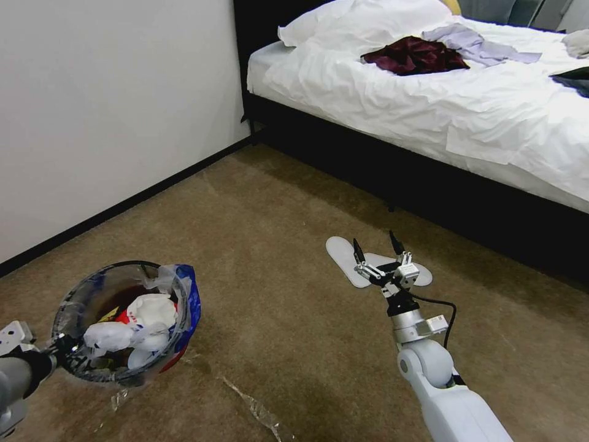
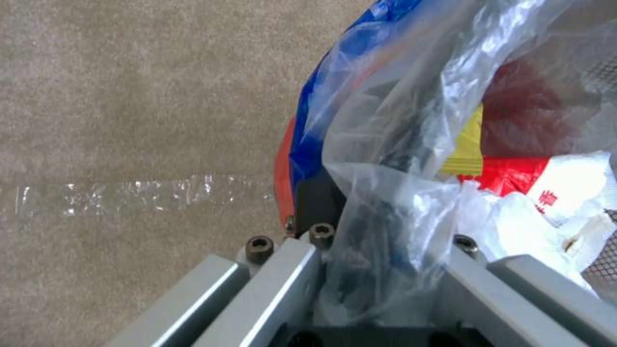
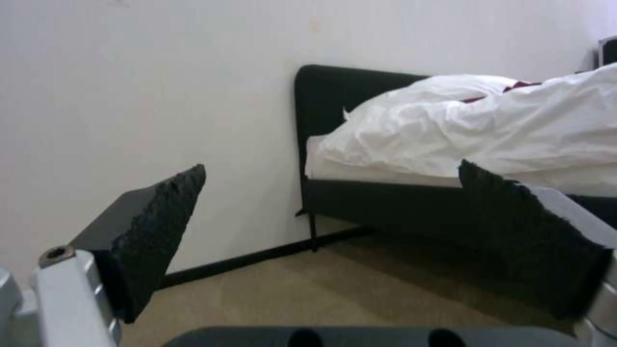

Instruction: Pick up the trash bin and place the garbage on the floor into it.

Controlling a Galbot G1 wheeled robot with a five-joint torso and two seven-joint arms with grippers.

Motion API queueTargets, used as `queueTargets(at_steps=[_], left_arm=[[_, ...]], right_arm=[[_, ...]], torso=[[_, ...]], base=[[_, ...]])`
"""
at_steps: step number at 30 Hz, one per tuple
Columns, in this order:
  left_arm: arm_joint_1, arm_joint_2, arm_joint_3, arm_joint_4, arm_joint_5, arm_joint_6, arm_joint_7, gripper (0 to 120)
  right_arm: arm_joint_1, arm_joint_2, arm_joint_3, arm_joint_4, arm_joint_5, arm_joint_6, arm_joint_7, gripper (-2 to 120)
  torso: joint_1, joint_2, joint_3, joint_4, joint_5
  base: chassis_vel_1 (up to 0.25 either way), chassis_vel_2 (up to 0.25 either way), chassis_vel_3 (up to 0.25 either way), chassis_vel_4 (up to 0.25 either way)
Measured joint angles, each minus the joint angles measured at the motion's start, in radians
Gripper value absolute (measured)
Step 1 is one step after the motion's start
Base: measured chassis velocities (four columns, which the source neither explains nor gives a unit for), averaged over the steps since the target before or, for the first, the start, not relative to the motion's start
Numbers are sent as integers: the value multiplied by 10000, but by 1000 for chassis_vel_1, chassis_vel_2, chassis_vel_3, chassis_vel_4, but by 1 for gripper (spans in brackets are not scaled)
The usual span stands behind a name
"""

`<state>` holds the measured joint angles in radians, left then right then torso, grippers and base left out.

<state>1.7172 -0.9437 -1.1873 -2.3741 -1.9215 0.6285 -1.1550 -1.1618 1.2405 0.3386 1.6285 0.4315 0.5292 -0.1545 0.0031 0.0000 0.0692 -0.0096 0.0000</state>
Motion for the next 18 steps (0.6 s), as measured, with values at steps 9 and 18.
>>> queueTargets(at_steps=[9,18], left_arm=[[-22,92,-31,49,-73,-11,12,0],[-30,206,-166,30,-254,-29,10,0]], right_arm=[[4,-58,111,22,36,-12,-58,100],[-80,-55,197,88,28,-13,-87,100]], torso=[[0,0,1,0,0],[0,0,0,-1,0]], base=[[0,0,0,0],[0,0,0,0]])
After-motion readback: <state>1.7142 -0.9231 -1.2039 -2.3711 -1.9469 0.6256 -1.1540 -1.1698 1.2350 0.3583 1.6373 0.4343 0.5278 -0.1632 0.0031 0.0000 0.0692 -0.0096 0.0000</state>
